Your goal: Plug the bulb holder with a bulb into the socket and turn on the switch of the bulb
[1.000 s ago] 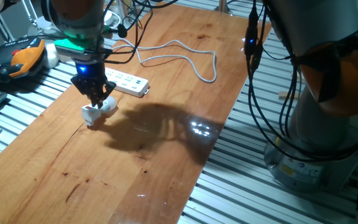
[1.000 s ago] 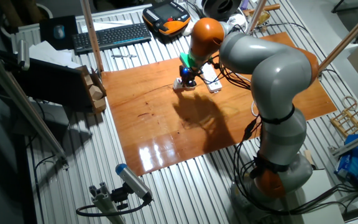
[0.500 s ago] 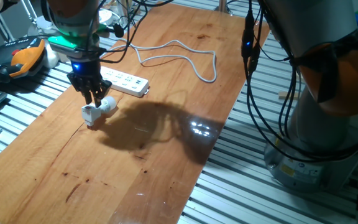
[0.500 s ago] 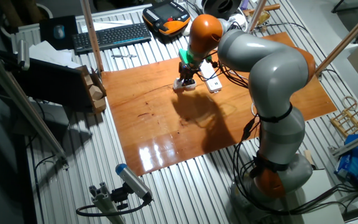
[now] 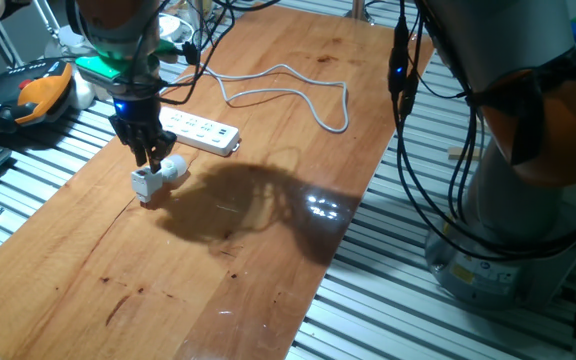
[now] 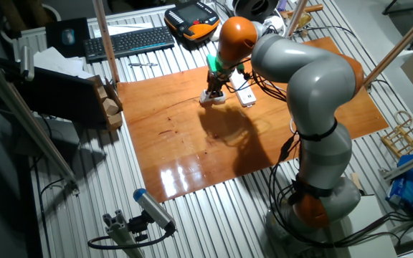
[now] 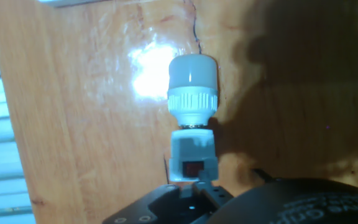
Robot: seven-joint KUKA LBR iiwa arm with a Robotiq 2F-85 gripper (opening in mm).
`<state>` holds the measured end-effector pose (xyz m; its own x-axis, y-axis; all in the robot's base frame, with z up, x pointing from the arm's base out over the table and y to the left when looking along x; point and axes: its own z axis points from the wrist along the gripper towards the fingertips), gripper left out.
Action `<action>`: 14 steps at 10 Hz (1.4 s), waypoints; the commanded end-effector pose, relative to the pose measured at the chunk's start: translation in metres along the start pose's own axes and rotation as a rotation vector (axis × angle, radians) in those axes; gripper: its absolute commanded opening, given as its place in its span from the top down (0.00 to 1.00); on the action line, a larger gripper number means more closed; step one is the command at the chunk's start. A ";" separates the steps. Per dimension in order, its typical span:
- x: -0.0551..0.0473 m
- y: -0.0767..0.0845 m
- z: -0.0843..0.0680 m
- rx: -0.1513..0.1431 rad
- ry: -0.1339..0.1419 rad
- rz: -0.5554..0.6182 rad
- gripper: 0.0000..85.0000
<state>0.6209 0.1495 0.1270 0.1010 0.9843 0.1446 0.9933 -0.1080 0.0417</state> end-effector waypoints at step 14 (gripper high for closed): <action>-0.015 0.014 0.018 0.021 0.067 0.021 0.20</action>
<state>0.6349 0.1360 0.1069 0.1190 0.9703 0.2108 0.9920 -0.1252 0.0164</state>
